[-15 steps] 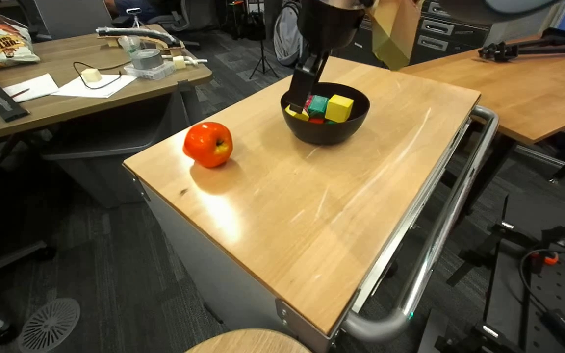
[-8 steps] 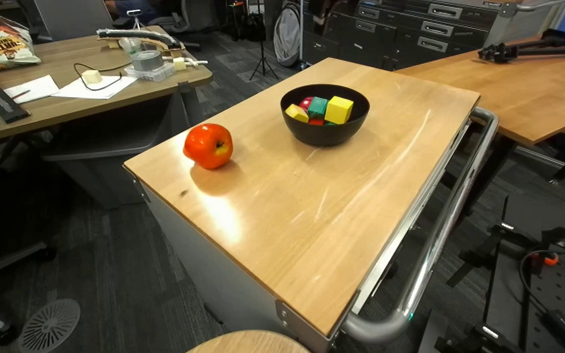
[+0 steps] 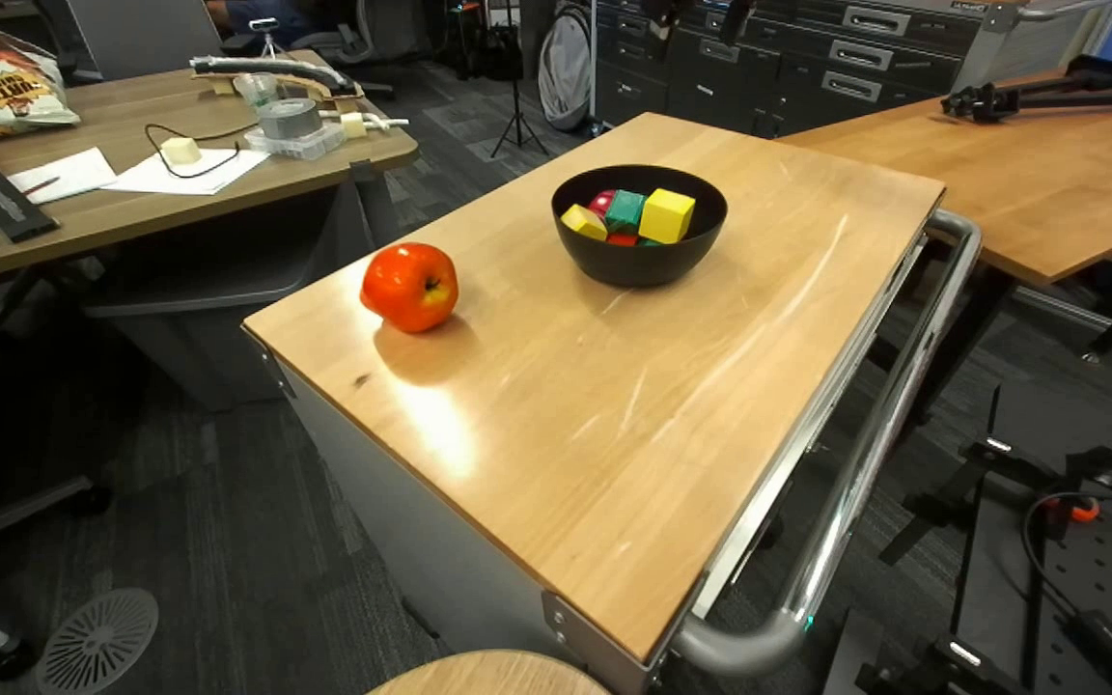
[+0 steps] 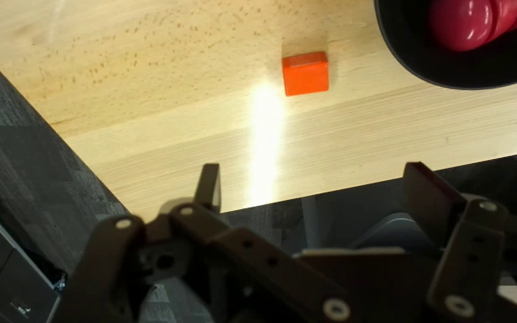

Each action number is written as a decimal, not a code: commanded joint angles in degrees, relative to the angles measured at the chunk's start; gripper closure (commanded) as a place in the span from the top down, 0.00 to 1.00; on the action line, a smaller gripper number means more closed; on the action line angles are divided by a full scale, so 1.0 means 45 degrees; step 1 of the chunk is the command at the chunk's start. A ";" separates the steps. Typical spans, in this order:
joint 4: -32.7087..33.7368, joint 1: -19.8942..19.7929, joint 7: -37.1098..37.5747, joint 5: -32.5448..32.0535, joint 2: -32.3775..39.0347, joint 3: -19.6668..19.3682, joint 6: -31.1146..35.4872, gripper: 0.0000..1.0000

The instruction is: Put the objects that are near the edge away from you in the bowl except the apple which you must move to the left, then put the rest of the blocks one at a time in the bowl, then move the apple to the right

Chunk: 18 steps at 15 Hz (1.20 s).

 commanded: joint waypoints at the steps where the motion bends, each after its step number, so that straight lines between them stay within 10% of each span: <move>1: 0.0215 0.0086 -0.0621 0.0668 0.0156 -0.0017 -0.0157 1.00; 18: 0.3771 -0.0234 -0.0799 0.2404 0.4463 -0.0258 -0.2449 1.00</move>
